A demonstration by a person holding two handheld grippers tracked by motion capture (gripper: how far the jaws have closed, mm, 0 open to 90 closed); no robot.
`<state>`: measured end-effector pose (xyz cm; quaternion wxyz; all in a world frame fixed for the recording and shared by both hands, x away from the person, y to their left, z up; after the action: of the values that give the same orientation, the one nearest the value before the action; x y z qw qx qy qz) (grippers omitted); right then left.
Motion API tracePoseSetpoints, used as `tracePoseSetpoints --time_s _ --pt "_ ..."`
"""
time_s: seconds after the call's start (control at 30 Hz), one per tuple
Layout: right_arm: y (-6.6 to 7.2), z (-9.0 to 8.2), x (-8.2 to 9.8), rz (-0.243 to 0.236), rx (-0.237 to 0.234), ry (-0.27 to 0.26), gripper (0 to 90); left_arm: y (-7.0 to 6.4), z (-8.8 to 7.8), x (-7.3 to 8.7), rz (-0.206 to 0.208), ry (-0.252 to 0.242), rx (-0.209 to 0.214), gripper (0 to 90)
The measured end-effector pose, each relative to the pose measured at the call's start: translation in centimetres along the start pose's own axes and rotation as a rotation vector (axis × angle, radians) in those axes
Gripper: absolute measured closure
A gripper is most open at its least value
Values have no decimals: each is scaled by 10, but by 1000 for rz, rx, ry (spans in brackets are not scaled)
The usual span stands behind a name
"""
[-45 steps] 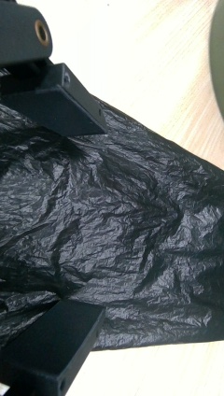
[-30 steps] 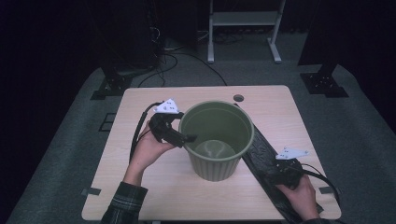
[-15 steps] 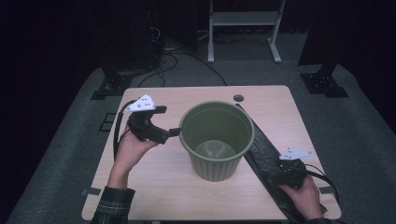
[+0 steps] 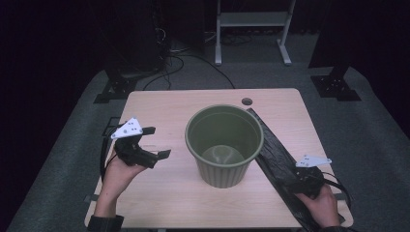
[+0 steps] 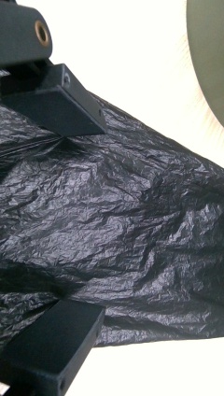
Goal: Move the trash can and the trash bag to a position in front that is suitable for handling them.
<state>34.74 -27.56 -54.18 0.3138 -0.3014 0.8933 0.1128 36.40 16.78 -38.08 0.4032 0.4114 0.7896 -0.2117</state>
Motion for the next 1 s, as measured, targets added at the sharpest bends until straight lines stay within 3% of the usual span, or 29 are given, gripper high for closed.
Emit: tracePoseSetpoints --time_s 0.33,0.6,1.0 --pt "-2 -2 2 1 1 0 100 -15 21 55 3 47 11 0" --pt "-2 -2 2 0 0 0 100 -25 39 88 8 89 15 0" --pt "-2 -2 2 0 0 0 99 -26 75 130 29 241 8 0"
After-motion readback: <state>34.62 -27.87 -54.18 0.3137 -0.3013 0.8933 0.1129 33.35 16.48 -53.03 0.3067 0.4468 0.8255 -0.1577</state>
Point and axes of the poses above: each handheld gripper's, and its own axes: z roughly forward along the jaws, x roughly out of its underside, y roughly to its left, the point moved 8 cm from there along z, roughly forward along the jaws, and after that the axes turned 8 degrees about y, right-handed, at the moved point
